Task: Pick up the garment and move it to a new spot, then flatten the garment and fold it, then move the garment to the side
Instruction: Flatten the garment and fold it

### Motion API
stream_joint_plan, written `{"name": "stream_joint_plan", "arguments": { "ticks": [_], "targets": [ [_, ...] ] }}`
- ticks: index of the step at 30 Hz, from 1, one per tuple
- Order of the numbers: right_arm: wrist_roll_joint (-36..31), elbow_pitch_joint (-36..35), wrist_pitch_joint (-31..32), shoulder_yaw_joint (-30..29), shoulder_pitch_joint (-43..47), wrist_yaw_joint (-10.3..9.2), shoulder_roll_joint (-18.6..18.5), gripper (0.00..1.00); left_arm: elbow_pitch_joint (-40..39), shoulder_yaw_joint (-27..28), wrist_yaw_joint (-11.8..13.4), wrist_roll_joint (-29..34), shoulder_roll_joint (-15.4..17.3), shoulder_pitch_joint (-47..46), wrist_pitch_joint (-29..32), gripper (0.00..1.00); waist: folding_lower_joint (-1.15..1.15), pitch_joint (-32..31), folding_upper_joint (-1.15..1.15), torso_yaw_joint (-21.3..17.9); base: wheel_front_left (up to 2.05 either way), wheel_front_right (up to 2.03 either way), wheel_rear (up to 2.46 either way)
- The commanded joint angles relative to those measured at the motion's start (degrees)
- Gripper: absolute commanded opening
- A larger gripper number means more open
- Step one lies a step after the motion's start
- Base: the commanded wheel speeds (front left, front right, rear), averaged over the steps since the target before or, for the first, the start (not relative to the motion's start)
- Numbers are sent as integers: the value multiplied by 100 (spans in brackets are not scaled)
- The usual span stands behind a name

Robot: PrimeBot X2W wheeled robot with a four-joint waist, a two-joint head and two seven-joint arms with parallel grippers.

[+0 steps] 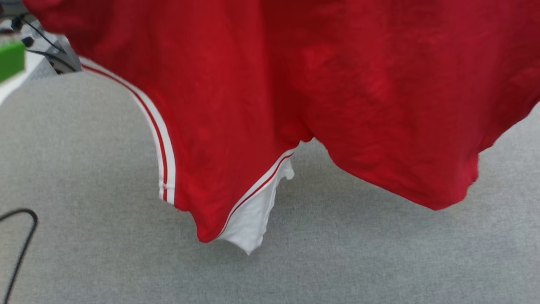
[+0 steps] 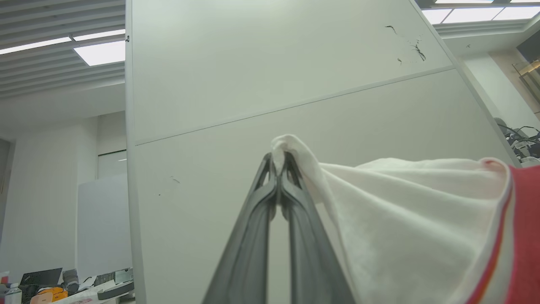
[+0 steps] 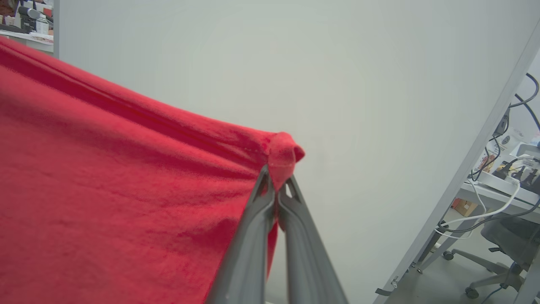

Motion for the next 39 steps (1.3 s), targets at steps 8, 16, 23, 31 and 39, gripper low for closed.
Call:
{"name": "stream_joint_plan", "arguments": {
  "ticks": [8, 16, 23, 31, 39],
  "targets": [
    [110, 294, -141, -171, -1023, -6, 51, 0, 685, -246, -620, 134, 258, -1950, 375, 0, 0, 1761, 62, 92, 0, 0, 0],
    [-258, 1515, -485, 6, -2833, -6, 308, 0, 2176, -821, -1265, 659, 150, -4156, 446, 0, 0, 2895, 62, 141, 0, 0, 0],
    [-1049, 3120, -1246, 167, -4434, -6, 682, 0, 3823, -1026, -1405, 800, -346, -5795, -134, 0, 0, 3352, 62, 151, 0, 0, 0],
    [-1760, 4792, -2277, 200, -5606, -6, 1056, 0, 5448, -1173, -1379, 1027, -831, -6765, -746, 0, 0, 3684, 62, 237, 0, 0, 0],
    [-1878, 5600, -3081, 422, -5489, -6, 1381, 0, 5830, -993, -1446, 812, -1073, -6156, -870, 0, 0, 3902, 62, 294, 0, 0, 0]
  ]
}}
